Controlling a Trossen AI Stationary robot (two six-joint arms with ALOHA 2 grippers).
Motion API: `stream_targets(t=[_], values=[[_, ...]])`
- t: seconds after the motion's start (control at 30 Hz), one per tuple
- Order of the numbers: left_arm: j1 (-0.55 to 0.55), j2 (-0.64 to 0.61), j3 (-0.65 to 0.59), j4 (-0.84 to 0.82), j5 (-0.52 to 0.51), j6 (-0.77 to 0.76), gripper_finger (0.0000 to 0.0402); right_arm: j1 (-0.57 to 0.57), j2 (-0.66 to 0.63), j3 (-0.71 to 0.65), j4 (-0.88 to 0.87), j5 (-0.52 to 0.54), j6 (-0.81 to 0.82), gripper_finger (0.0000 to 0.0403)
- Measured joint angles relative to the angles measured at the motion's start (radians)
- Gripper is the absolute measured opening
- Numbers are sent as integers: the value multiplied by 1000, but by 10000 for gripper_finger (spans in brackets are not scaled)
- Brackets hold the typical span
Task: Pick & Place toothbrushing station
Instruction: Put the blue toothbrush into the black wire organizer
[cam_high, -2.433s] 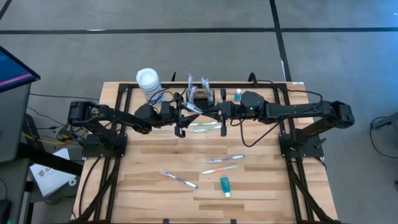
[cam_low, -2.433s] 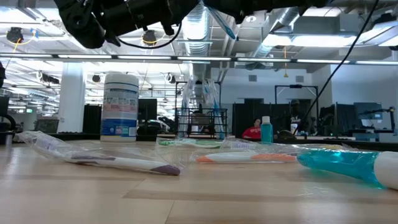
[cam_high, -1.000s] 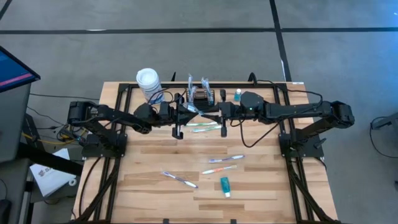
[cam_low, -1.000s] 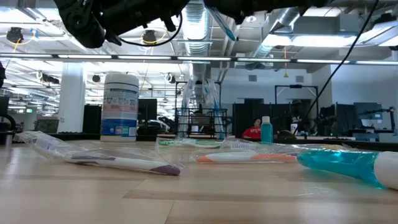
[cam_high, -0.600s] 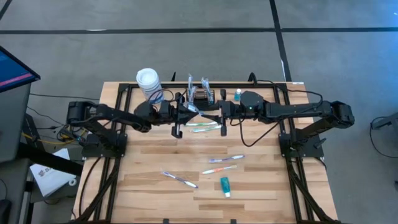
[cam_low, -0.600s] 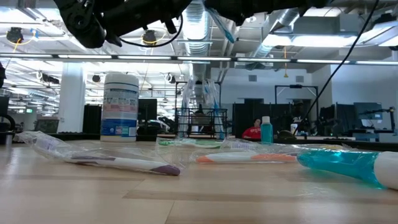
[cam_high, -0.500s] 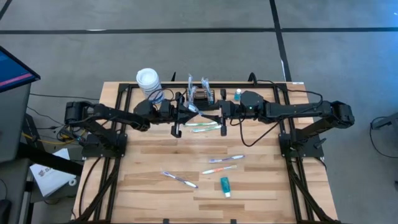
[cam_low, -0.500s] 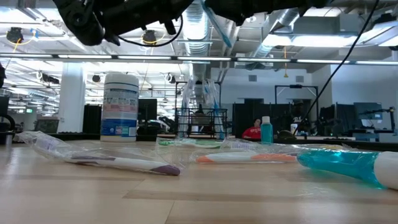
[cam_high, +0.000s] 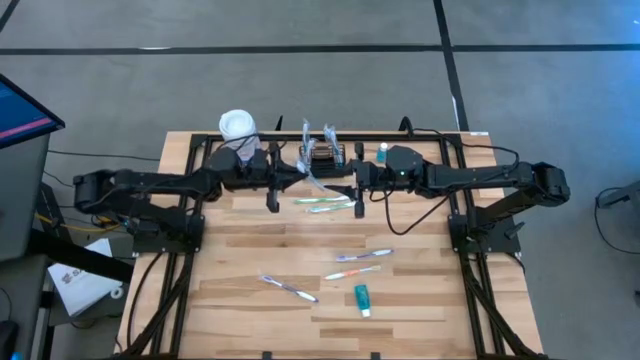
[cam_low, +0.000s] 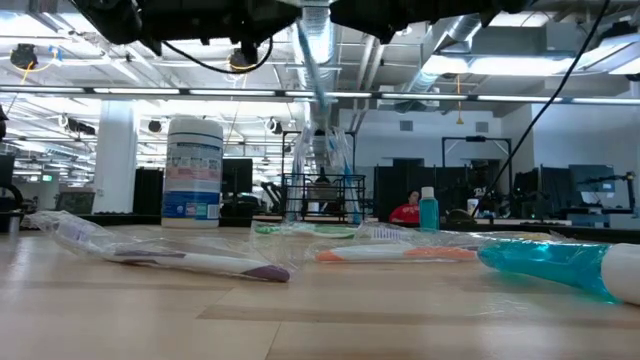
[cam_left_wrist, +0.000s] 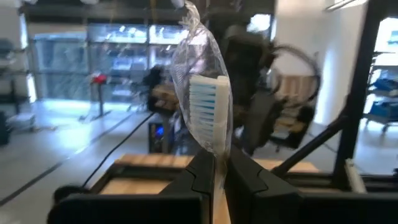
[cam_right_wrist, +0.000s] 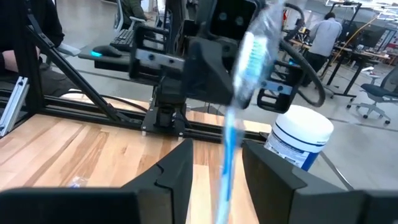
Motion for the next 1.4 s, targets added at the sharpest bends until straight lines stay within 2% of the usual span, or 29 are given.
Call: stream_targets(t=[0.5, 0.7, 0.97, 1.4], values=[[152, -10, -43, -45, -6, -33, 7, 1, 0, 0, -18, 0, 16, 128], [187, -10, -43, -94, -57, -28, 7, 1, 0, 0, -19, 0, 16, 129], [240, -10, -43, -107, -77, -26, 7, 1, 0, 0, -19, 0, 16, 127], [343, 96, -43, -86, -92, -26, 7, 1, 0, 0, -19, 0, 9, 127]])
